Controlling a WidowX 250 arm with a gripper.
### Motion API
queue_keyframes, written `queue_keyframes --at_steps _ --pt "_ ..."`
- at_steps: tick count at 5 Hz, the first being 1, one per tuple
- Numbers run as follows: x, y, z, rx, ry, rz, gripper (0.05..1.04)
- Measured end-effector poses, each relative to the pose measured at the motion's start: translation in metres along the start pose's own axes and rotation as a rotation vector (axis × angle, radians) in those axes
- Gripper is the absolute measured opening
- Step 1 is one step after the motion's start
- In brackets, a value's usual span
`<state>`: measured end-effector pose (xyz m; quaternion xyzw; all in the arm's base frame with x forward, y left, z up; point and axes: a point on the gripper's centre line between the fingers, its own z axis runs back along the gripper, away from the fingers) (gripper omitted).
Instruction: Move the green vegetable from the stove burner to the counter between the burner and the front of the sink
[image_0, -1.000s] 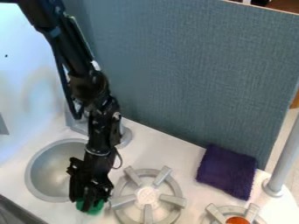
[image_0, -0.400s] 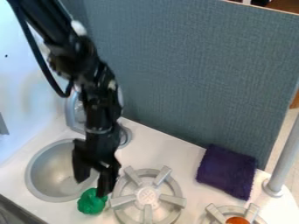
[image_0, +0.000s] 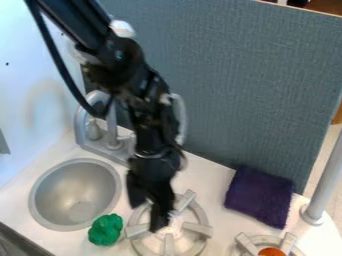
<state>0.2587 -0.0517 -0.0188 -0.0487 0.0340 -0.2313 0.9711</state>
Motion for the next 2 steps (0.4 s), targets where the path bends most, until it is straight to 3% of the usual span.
queue_keyframes --at_steps 1,2 --pt "0.011 -0.026 -0.017 -0.007 -0.004 -0.072 1.001" --pt "0.017 -0.043 -0.026 -0.034 0.029 -0.106 1.001"
